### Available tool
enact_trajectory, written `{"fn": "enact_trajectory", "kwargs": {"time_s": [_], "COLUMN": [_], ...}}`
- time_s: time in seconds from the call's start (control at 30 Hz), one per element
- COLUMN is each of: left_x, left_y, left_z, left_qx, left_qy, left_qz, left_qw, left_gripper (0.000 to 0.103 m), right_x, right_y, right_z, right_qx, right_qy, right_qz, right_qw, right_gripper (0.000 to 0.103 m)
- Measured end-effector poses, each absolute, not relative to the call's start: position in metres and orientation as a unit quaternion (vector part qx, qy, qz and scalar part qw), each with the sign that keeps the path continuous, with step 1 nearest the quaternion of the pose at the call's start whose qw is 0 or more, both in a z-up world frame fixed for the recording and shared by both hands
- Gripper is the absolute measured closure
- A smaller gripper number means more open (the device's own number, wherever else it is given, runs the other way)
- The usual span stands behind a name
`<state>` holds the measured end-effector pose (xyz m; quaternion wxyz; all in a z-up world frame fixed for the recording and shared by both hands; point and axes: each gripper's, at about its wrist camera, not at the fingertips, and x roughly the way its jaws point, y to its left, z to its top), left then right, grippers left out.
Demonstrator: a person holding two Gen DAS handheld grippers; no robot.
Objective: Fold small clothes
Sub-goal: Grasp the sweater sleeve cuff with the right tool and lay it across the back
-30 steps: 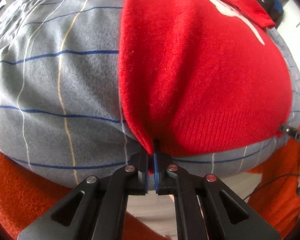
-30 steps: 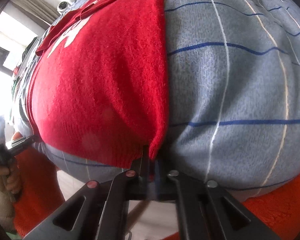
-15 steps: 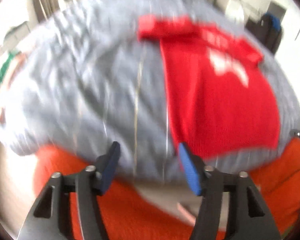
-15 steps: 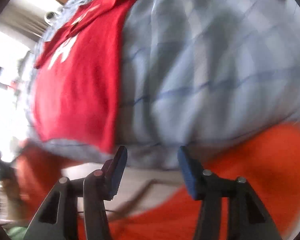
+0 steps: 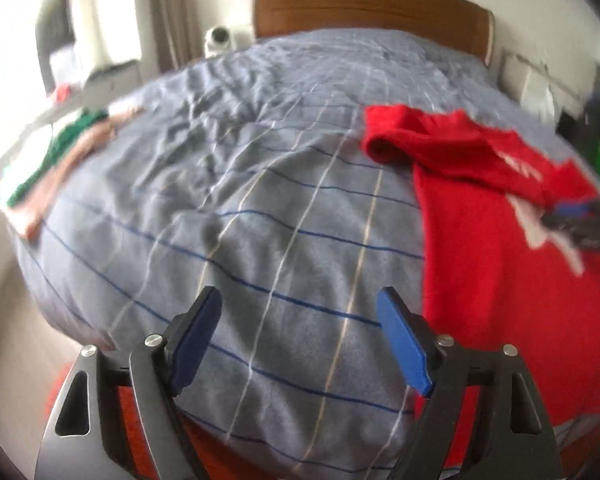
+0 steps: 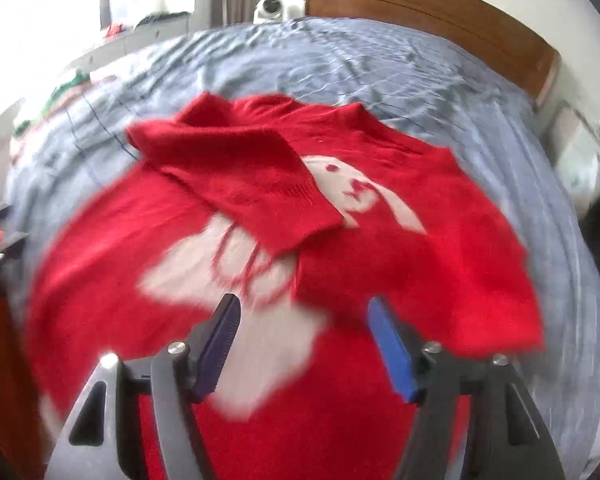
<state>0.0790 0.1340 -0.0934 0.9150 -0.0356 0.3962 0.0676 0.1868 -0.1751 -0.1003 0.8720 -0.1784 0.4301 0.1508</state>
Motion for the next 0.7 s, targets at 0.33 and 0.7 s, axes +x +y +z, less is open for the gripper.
{"fn": "enact_trajectory", "kwargs": {"time_s": [0.33,0.7], "left_x": [0.084,0.081], "left_y": [0.136,0.108], "left_z": [-0.101,-0.109], "left_qx": [-0.06,0.005], "left_qy": [0.416,0.421], "left_qz": [0.061,0.068], "left_qw": [0.905,0.905], "left_gripper": [0.021,0.021], "right_x": [0.153,0.053], "right_y": [-0.393,-0.585], "right_z": [-0.035,-0.075], "right_qx": [0.094,0.278], "right_qy": [0.363,0.344], "right_qz": [-0.056,-0.209], "right_qw": [0.925,0.872], "right_gripper": [0.095,0.095]}}
